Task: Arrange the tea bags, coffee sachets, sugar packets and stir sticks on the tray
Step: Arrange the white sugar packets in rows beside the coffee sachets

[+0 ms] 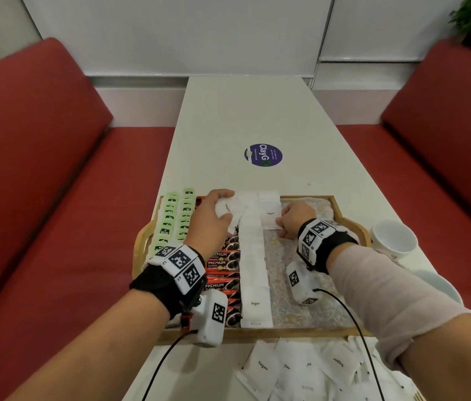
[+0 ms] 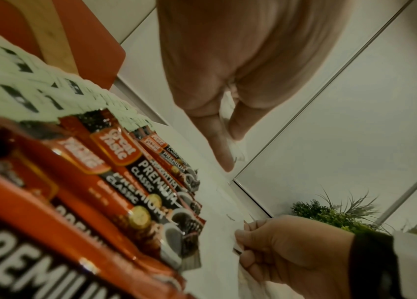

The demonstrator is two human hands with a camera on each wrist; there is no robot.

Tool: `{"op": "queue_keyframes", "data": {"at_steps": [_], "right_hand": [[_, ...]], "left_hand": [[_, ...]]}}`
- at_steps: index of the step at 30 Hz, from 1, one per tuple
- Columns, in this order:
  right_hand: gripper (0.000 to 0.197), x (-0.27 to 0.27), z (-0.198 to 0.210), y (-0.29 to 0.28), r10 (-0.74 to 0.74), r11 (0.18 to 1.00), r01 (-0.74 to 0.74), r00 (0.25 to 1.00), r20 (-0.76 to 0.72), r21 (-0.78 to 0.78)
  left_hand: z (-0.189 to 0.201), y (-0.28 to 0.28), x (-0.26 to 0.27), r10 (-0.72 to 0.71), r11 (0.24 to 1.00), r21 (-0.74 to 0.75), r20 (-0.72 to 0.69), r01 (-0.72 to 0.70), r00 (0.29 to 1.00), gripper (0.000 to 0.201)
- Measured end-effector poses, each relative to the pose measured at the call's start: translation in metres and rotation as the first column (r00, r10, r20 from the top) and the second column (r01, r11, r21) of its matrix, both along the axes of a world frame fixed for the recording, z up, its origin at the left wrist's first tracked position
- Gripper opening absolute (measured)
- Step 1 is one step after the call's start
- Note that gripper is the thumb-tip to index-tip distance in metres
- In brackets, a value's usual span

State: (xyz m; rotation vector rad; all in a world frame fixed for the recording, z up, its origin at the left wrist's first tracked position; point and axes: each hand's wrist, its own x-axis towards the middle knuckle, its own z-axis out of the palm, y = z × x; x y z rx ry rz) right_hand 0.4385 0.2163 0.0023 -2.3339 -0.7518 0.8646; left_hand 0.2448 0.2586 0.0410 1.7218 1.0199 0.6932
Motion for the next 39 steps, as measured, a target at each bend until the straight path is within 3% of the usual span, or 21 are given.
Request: {"op": "queue_keyframes", "data": {"at_steps": [4,8,10,12,15,20,24,28,33,39], "right_hand": [[0.008,0.005,-0.006,0.003,0.094,0.994,-0.088,0.990,0.102,-0.063],[0.013,0.005,-0.002,0.003,0.134,0.983,-0.105,0.972,0.195,-0.151],[0.020,0.003,0.001,0.000,0.094,0.995,-0.082,0.968,0.233,-0.061],[0.022,-0.003,0.008,-0.005,0.063,0.984,-0.093,0.979,0.193,0.150],[0.016,-0.018,0.025,-0.014,0.150,0.917,-0.176,0.984,0.099,0.358],[0.015,-0.035,0.043,-0.024,0.285,0.871,-0.230,0.957,-0.063,0.435],[0.005,-0.039,0.045,-0.026,0.245,0.845,-0.156,0.963,-0.110,0.512],[0.016,-0.033,0.049,-0.027,0.183,0.830,-0.082,0.975,-0.129,0.552],[0.016,-0.019,0.047,-0.024,0.093,0.839,0.006,0.983,-0.155,0.544],[0.016,0.005,0.036,-0.025,-0.034,0.874,0.053,0.998,-0.048,0.482]], "left_hand": [[-0.001,0.000,0.001,0.004,0.999,-0.042,0.050,-0.001,0.999,0.058],[-0.003,0.001,0.004,0.044,0.997,-0.061,0.059,-0.041,0.997,0.056],[-0.003,0.002,0.005,0.065,0.995,-0.078,0.048,-0.061,0.997,0.049],[-0.003,0.002,0.008,0.066,0.993,-0.098,0.040,-0.062,0.997,0.044],[-0.001,-0.001,0.012,0.060,0.990,-0.133,0.078,-0.050,0.995,0.035],[-0.002,-0.010,0.020,0.047,0.990,-0.140,0.092,-0.034,0.995,0.032],[-0.002,-0.014,0.022,0.016,0.994,-0.105,0.049,-0.011,0.999,0.038],[-0.003,-0.014,0.022,-0.014,0.994,-0.111,0.022,0.016,1.000,0.047],[-0.005,-0.010,0.022,-0.005,0.991,-0.136,0.003,0.005,1.000,0.054],[-0.009,-0.003,0.018,0.006,0.998,-0.063,-0.043,-0.009,0.999,0.045]]}}
